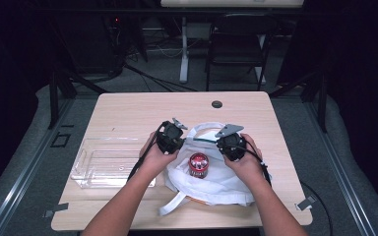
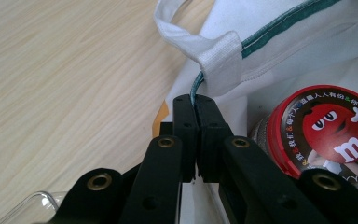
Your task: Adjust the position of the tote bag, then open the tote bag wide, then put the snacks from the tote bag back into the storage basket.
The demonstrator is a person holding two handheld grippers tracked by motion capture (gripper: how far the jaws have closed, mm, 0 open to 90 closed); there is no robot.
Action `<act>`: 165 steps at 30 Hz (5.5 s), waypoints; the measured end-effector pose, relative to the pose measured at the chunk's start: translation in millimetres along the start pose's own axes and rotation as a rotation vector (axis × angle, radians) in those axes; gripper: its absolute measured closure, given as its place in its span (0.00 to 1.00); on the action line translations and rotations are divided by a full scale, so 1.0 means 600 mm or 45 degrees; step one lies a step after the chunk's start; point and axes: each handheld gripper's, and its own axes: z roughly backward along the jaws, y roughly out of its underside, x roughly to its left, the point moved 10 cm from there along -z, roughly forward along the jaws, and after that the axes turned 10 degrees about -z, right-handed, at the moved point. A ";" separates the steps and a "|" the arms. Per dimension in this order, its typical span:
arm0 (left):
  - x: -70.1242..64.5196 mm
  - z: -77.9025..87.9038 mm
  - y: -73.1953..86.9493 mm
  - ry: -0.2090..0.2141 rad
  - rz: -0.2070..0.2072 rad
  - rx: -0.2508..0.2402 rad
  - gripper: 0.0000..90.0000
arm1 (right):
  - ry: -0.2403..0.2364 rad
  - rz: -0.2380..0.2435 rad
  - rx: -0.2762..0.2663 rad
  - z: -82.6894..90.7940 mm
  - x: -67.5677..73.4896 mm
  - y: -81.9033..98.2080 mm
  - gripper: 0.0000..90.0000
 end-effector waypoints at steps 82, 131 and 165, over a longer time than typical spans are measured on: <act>0.011 0.041 -0.005 0.056 -0.039 -0.068 0.62 | -0.030 -0.130 -0.006 -0.007 -0.003 0.017 0.80; -0.088 0.053 -0.022 0.341 -0.282 0.099 0.48 | -0.060 -0.092 -0.224 0.078 0.000 0.006 0.52; -0.124 -0.015 -0.016 0.379 -0.366 0.252 0.29 | -0.020 -0.234 -0.174 0.084 -0.016 0.012 0.28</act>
